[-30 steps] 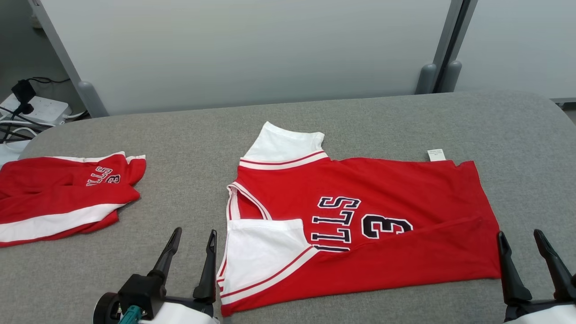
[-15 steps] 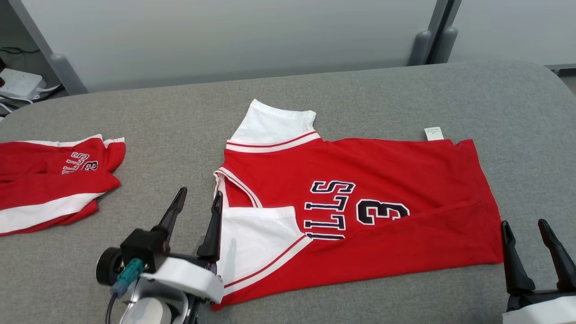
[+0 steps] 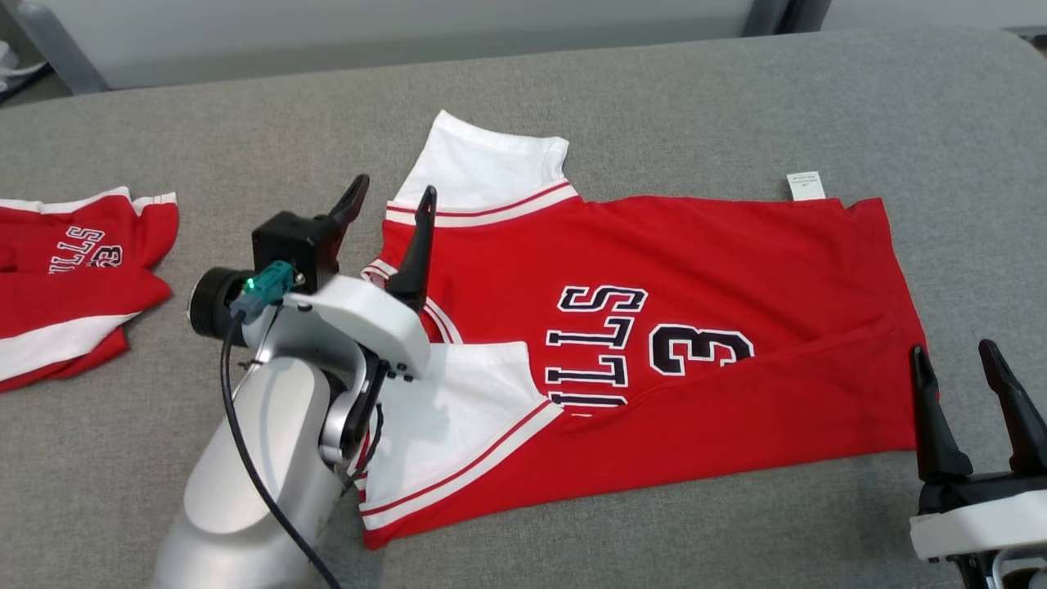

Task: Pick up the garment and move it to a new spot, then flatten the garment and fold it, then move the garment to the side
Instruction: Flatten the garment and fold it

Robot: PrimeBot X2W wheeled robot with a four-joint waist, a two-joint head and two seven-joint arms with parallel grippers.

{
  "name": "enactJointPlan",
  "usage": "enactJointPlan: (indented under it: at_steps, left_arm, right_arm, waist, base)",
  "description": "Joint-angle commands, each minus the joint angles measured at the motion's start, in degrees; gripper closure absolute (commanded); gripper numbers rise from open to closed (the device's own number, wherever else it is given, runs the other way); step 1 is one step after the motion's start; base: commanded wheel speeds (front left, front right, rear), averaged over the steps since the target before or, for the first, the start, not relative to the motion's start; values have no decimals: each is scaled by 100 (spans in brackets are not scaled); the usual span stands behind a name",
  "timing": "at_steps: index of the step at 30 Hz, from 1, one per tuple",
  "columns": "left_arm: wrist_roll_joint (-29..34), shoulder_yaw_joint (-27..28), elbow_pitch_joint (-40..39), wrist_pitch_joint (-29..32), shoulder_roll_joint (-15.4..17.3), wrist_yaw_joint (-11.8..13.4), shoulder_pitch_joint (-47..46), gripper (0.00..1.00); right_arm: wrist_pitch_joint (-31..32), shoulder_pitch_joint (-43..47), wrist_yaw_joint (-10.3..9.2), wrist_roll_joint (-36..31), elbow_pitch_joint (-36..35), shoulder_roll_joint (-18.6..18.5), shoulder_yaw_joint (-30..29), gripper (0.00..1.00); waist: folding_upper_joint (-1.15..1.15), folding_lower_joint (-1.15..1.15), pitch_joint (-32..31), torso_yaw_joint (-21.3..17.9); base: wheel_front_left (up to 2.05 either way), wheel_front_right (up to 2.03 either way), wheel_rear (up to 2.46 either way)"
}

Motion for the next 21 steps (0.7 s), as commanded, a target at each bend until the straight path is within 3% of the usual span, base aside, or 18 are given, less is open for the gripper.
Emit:
enactJointPlan:
  at_steps: [1,9,21]
  left_arm:
    - [-18,171,-32,4,68,-16,-363,0]
    - [99,47,1219,313,9,2,-1776,0]
    - [112,-139,3337,456,-48,-185,-3513,0]
  right_arm:
    - [-74,-156,8,32,-176,-190,125,0]
    - [-74,-473,8,112,-289,-274,230,0]
    - [-74,-810,8,208,-402,-334,478,0]
  waist:
    - [0,0,251,-45]
    - [0,0,859,-91]
    - [0,0,1452,-442]
  base:
    - [0,0,0]
    - [0,0,0]
    - [0,0,0]
